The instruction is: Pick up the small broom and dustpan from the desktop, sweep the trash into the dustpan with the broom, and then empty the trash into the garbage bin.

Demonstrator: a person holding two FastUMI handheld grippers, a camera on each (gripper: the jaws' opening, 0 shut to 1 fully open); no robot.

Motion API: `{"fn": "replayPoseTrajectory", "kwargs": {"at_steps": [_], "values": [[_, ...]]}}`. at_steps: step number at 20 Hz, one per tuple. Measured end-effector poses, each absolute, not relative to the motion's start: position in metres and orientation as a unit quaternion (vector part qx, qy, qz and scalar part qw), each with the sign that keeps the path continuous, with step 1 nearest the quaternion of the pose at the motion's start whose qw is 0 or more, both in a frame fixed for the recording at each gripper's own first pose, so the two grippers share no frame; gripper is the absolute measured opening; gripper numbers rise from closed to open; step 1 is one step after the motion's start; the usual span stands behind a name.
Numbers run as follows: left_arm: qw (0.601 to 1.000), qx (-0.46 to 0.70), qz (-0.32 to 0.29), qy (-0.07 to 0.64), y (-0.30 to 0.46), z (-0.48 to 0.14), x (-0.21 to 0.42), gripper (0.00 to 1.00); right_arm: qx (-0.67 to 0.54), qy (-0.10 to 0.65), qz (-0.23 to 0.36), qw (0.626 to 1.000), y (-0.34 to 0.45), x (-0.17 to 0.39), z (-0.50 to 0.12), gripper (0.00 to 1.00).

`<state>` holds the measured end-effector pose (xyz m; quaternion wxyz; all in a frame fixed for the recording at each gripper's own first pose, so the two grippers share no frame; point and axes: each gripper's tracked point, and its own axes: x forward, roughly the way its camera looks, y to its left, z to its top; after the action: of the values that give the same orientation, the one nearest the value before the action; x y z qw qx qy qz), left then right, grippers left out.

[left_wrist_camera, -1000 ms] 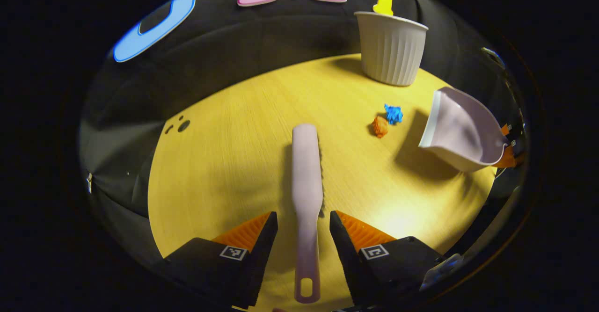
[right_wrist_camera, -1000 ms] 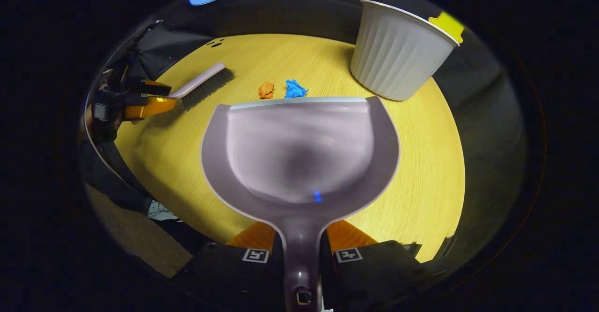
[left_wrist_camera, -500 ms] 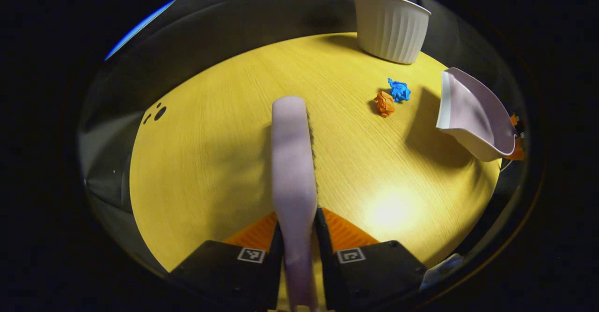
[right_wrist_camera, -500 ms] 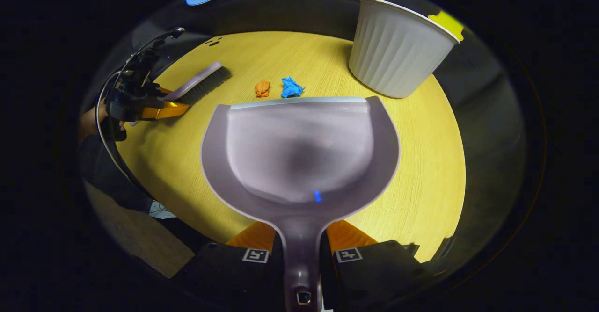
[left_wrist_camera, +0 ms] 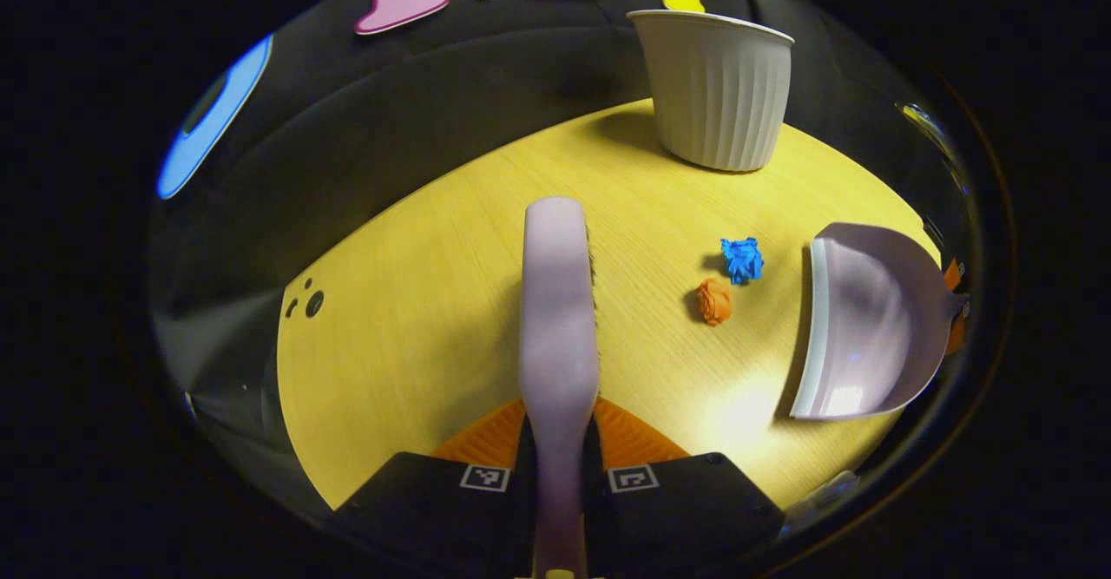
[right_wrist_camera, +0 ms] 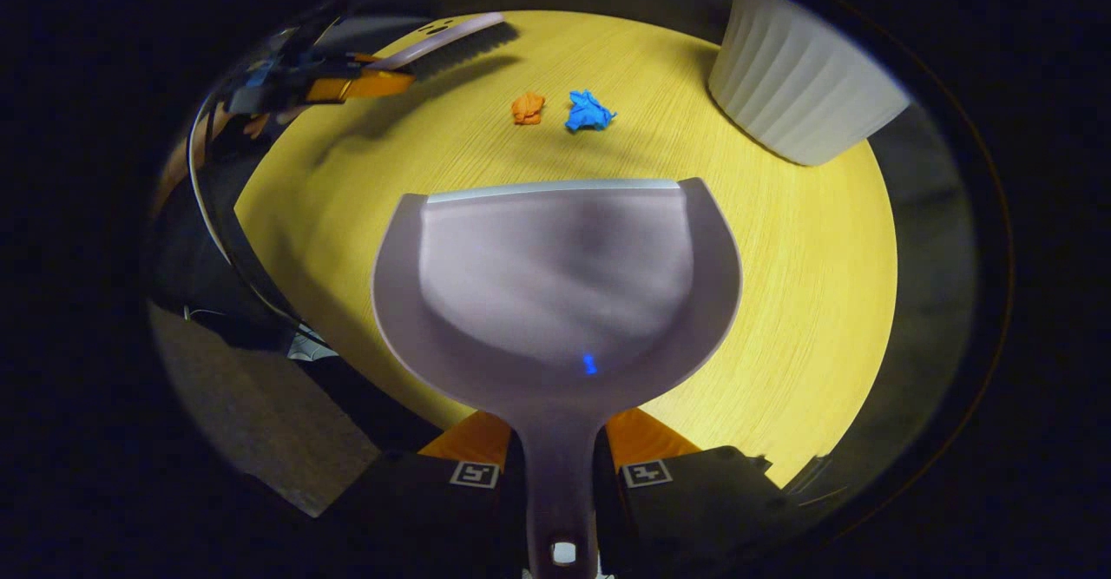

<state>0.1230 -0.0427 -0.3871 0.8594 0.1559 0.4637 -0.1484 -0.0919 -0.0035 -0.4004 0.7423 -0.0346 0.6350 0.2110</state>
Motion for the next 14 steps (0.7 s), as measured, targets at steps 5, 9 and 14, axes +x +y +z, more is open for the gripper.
{"fn": "replayPoseTrajectory", "kwargs": {"at_steps": [5,9,14], "values": [[0.836,0.174,-0.206,0.478,-0.091,-0.408,0.139,0.27,-0.050,0.647,0.209,0.732,-0.011,-0.089,-0.403,0.41],[0.810,0.152,-0.260,0.503,-0.131,-0.422,0.120,0.27,-0.059,0.648,0.209,0.730,-0.015,-0.090,-0.405,0.32],[0.768,0.113,-0.361,0.517,-0.181,-0.412,0.077,0.24,-0.063,0.641,0.213,0.734,-0.016,-0.090,-0.403,0.36]]}}
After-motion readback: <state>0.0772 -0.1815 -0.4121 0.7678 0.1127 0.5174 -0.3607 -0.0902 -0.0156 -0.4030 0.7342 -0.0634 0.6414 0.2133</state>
